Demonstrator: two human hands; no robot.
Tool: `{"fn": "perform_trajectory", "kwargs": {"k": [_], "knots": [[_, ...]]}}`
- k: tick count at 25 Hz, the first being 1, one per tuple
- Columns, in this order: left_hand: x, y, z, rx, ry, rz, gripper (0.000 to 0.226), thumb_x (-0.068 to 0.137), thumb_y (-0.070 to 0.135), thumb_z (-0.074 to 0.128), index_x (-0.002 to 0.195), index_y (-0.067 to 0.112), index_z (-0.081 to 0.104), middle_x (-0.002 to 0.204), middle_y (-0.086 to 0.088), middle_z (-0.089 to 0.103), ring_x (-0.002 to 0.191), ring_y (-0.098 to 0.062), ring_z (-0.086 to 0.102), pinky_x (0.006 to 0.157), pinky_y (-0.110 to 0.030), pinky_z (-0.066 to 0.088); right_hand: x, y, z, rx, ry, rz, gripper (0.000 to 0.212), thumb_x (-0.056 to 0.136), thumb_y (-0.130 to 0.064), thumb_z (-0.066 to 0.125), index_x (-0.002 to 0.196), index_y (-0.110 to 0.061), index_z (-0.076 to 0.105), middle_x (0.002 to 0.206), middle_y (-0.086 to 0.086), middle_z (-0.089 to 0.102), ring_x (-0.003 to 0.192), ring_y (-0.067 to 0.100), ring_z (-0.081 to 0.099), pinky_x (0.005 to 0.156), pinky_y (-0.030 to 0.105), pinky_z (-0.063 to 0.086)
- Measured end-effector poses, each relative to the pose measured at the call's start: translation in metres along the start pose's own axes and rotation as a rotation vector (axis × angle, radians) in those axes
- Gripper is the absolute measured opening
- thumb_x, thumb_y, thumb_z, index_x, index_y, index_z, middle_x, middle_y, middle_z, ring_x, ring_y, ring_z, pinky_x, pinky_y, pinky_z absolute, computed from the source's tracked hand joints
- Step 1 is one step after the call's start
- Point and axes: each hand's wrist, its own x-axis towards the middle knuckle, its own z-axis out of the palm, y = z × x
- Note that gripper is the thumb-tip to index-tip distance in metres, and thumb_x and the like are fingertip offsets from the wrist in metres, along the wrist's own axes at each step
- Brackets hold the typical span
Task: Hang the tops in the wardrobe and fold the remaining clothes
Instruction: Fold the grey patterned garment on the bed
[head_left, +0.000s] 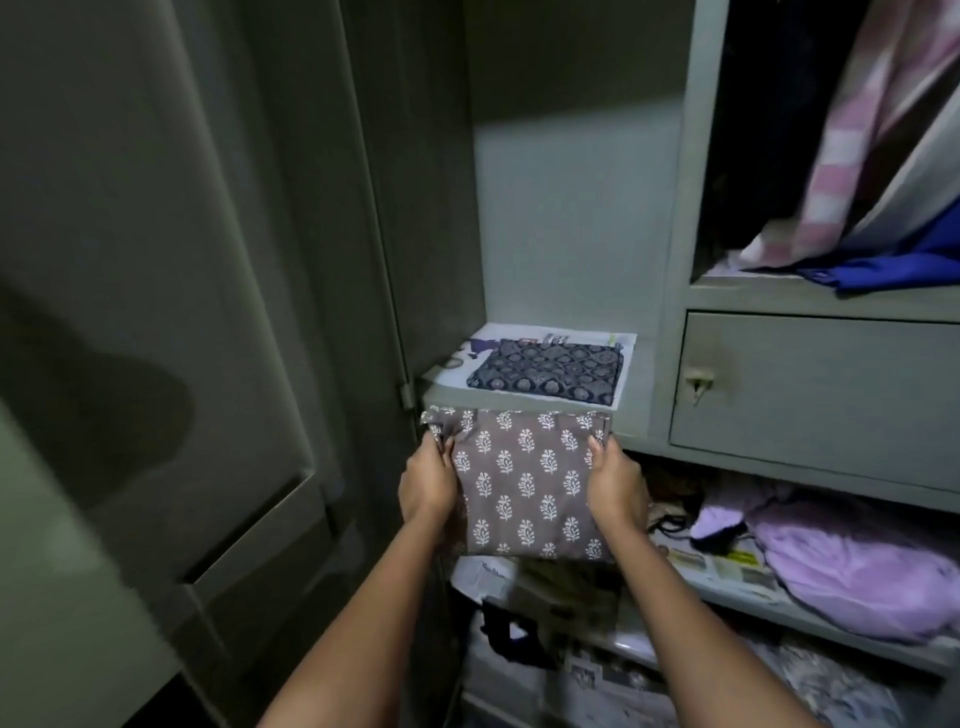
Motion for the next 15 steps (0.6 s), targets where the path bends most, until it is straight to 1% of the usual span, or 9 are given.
{"fn": "perform_trajectory", "kwargs": {"k": [2, 4, 6, 8, 9, 11, 13, 15], "knots": [[0.049, 0.023, 0.013, 0.096, 0.06, 0.073, 0.027, 0.1, 0.037, 0.032, 0.106, 0.015, 0.046, 0.106, -0.016, 0.064, 0.095, -0.037, 0.061, 0.074, -0.039, 0.044, 0.046, -0.019, 0.004, -0.079, 0.048, -0.033, 0.034, 0.103, -0.032, 0.032, 0.113, -0.008, 0.054, 0.1, 0.021, 0.067, 0.089, 0.037, 0.064, 0.062, 0.034, 0.039], [0.096, 0.041, 0.027, 0.071, 0.092, 0.11, 0.029, 0.1, 0.04, 0.032, 0.108, 0.015, 0.045, 0.104, -0.019, 0.065, 0.093, -0.039, 0.061, 0.07, -0.038, 0.042, 0.09, -0.034, 0.01, -0.112, 0.079, -0.067, 0.033, 0.104, -0.03, 0.031, 0.114, -0.007, 0.053, 0.102, 0.021, 0.067, 0.09, 0.036, 0.063, 0.062, 0.032, 0.036], [0.14, 0.054, 0.042, 0.059, 0.093, 0.124, 0.03, 0.1, 0.041, 0.034, 0.106, 0.014, 0.045, 0.102, -0.021, 0.065, 0.092, -0.04, 0.06, 0.069, -0.038, 0.042, 0.131, -0.043, 0.017, -0.123, 0.098, -0.052, 0.033, 0.104, -0.029, 0.03, 0.115, -0.007, 0.052, 0.104, 0.021, 0.065, 0.092, 0.037, 0.062, 0.065, 0.034, 0.039], [0.178, 0.062, 0.062, 0.068, 0.057, 0.156, 0.03, 0.1, 0.041, 0.034, 0.104, 0.013, 0.045, 0.104, -0.021, 0.064, 0.094, -0.04, 0.06, 0.071, -0.039, 0.043, 0.164, -0.043, 0.028, -0.137, 0.102, -0.003, 0.033, 0.104, -0.028, 0.029, 0.122, -0.009, 0.05, 0.107, 0.022, 0.064, 0.095, 0.039, 0.061, 0.07, 0.036, 0.042], [0.194, 0.065, 0.073, 0.065, 0.039, 0.187, 0.03, 0.101, 0.04, 0.035, 0.103, 0.012, 0.046, 0.104, -0.021, 0.064, 0.094, -0.039, 0.06, 0.071, -0.039, 0.044, 0.178, -0.041, 0.034, -0.135, 0.097, 0.027, 0.033, 0.104, -0.028, 0.029, 0.123, -0.01, 0.05, 0.109, 0.023, 0.063, 0.097, 0.039, 0.06, 0.071, 0.035, 0.041], [0.226, 0.075, 0.095, 0.035, 0.012, 0.247, 0.028, 0.101, 0.038, 0.037, 0.102, 0.011, 0.048, 0.104, -0.021, 0.064, 0.094, -0.039, 0.059, 0.073, -0.04, 0.045, 0.207, -0.039, 0.044, -0.112, 0.106, 0.097, 0.033, 0.104, -0.03, 0.029, 0.12, -0.012, 0.051, 0.111, 0.022, 0.062, 0.099, 0.039, 0.059, 0.07, 0.033, 0.035], [0.262, 0.087, 0.119, -0.001, -0.016, 0.247, 0.029, 0.1, 0.037, 0.038, 0.105, 0.011, 0.05, 0.106, -0.021, 0.064, 0.096, -0.039, 0.059, 0.075, -0.04, 0.045, 0.244, -0.04, 0.052, -0.108, 0.132, 0.145, 0.032, 0.104, -0.03, 0.03, 0.116, -0.012, 0.053, 0.112, 0.022, 0.061, 0.1, 0.038, 0.059, 0.07, 0.032, 0.034], [0.294, 0.098, 0.138, -0.024, -0.066, 0.212, 0.03, 0.1, 0.037, 0.041, 0.111, 0.011, 0.051, 0.112, -0.019, 0.063, 0.102, -0.039, 0.058, 0.078, -0.039, 0.044, 0.279, -0.043, 0.056, -0.144, 0.141, 0.17, 0.032, 0.103, -0.031, 0.032, 0.119, -0.012, 0.053, 0.116, 0.021, 0.061, 0.104, 0.038, 0.058, 0.074, 0.035, 0.038]]}}
